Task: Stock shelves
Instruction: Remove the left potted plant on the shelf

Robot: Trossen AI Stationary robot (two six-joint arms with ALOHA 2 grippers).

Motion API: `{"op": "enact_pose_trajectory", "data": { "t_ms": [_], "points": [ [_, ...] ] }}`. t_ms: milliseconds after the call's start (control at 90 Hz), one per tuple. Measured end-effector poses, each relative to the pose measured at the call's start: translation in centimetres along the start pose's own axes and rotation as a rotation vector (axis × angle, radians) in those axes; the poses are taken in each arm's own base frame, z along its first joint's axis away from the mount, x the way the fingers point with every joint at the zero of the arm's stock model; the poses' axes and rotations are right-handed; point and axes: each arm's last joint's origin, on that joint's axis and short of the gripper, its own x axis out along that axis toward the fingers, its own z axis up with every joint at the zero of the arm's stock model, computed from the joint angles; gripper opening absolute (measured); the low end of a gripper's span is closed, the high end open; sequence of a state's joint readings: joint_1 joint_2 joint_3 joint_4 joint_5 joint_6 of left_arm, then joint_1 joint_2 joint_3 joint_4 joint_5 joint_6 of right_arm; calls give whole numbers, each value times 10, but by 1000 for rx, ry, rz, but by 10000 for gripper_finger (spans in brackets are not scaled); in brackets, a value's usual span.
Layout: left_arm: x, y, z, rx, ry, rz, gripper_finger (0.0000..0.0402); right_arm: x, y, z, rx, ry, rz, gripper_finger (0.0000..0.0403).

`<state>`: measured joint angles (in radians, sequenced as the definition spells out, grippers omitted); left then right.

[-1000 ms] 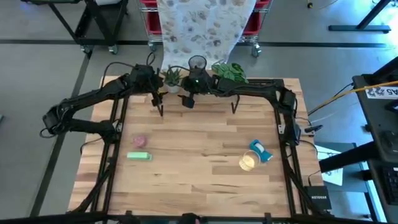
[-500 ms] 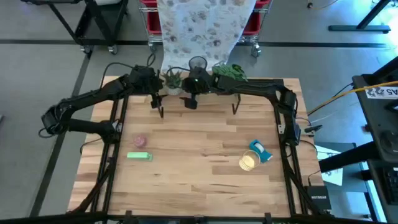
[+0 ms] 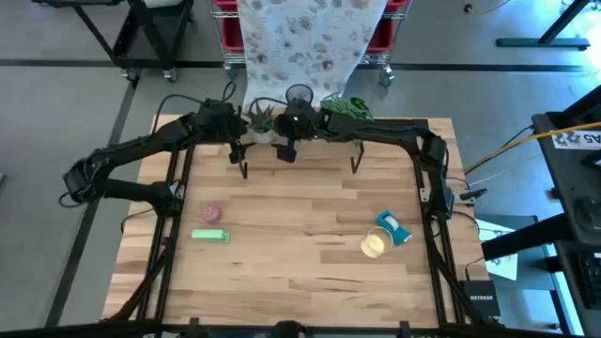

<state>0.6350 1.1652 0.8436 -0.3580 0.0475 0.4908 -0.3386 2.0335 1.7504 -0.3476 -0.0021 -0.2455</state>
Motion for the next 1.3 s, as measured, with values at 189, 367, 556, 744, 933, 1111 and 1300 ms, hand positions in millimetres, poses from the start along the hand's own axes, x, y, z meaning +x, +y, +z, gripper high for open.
{"op": "enact_pose_trajectory", "data": {
  "t_ms": [189, 367, 556, 744, 933, 1111, 1300],
  "points": [
    [0, 0, 0, 3, -7, -10, 316, 0, -9, -1, -7, -28, 68, 373],
    [0, 0, 0, 14, -9, -16, 316, 0, -10, -2, -16, -38, 111, 373],
    [0, 0, 0, 7, -9, -19, 316, -2, -8, -2, -27, -44, 183, 373],
    [-3, 0, 1, 2, -20, -18, 316, -2, -6, -3, -27, -38, 220, 373],
    [-15, -1, 4, -4, -83, -49, 316, -2, -5, -4, -10, -24, 197, 373],
    [-17, -1, 6, -5, -110, -70, 316, -2, -6, -4, -8, -21, 181, 373],
    [-16, 0, 4, -22, -97, -70, 316, -1, -6, -3, -11, -31, 189, 373]
  ]
}}
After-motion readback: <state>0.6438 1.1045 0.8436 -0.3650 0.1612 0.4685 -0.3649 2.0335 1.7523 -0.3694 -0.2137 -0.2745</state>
